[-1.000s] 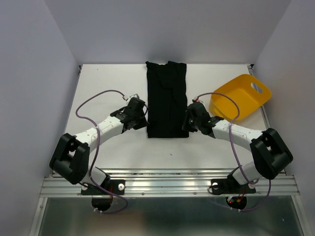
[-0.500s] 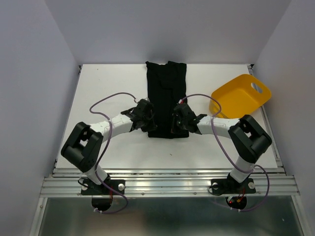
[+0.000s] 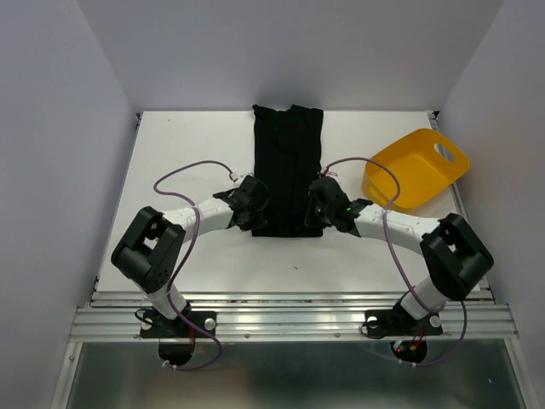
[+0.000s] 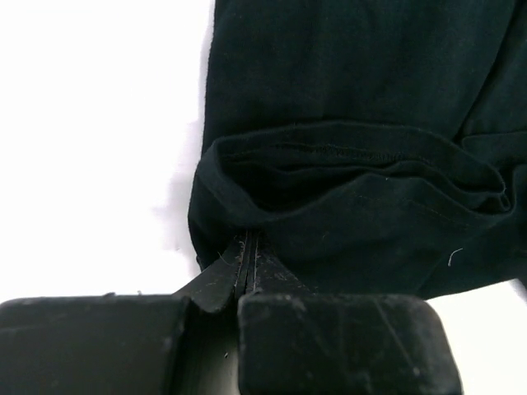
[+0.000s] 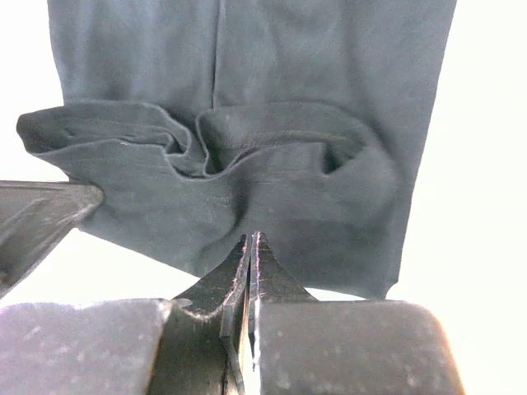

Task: Roll the t-shirts
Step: Roll the T-shirt to the center of the board.

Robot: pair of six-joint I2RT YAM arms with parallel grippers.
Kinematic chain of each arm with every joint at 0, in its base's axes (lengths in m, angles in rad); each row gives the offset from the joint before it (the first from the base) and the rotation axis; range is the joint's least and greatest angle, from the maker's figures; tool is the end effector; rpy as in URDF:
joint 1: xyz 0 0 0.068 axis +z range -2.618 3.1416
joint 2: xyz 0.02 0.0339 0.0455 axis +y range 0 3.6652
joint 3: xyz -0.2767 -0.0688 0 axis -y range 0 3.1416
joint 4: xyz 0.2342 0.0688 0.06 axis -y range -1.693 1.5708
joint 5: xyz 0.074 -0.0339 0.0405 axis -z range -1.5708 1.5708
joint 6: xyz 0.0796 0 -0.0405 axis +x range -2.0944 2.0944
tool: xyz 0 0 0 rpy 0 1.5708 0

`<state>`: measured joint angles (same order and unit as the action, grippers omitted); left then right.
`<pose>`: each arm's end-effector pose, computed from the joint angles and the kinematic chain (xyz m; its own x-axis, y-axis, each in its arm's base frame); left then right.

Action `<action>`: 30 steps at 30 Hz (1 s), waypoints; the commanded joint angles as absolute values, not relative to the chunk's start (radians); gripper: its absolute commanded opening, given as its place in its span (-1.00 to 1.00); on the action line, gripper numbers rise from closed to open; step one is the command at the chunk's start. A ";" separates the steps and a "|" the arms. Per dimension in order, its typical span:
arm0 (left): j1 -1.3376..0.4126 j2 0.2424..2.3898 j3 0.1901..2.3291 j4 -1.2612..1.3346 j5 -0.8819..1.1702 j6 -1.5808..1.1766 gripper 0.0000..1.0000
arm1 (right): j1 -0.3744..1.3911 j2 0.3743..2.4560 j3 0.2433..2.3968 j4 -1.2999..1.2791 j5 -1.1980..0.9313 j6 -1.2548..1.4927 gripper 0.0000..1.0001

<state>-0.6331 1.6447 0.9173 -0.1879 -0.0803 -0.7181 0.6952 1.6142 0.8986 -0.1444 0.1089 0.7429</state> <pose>0.2849 -0.2012 0.1570 -0.8434 -0.1946 -0.5009 -0.0061 0.9355 -0.3532 0.2728 0.2163 0.1655 -0.8225 0.1896 -0.5362 -0.0352 0.9240 0.3807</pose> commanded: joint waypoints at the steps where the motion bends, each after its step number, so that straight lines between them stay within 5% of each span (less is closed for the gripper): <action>1: -0.630 1.585 0.942 -0.245 -0.147 -0.680 -1.00 | 0.692 1.497 0.891 -0.156 0.251 0.683 -0.98; 14: -0.629 1.624 0.965 -0.224 -0.138 -0.681 -1.00 | 0.650 1.690 0.904 -0.169 0.256 0.669 -0.99; 30: -0.621 1.694 0.888 -0.210 -0.190 -0.670 -1.00 | 0.650 1.568 0.652 -0.153 0.304 0.718 -0.99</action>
<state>-0.6327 1.6745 0.9329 -0.1722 -0.1249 -0.6907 0.6605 1.5719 0.7280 -0.0223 0.2558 0.7136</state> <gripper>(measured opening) 0.026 0.015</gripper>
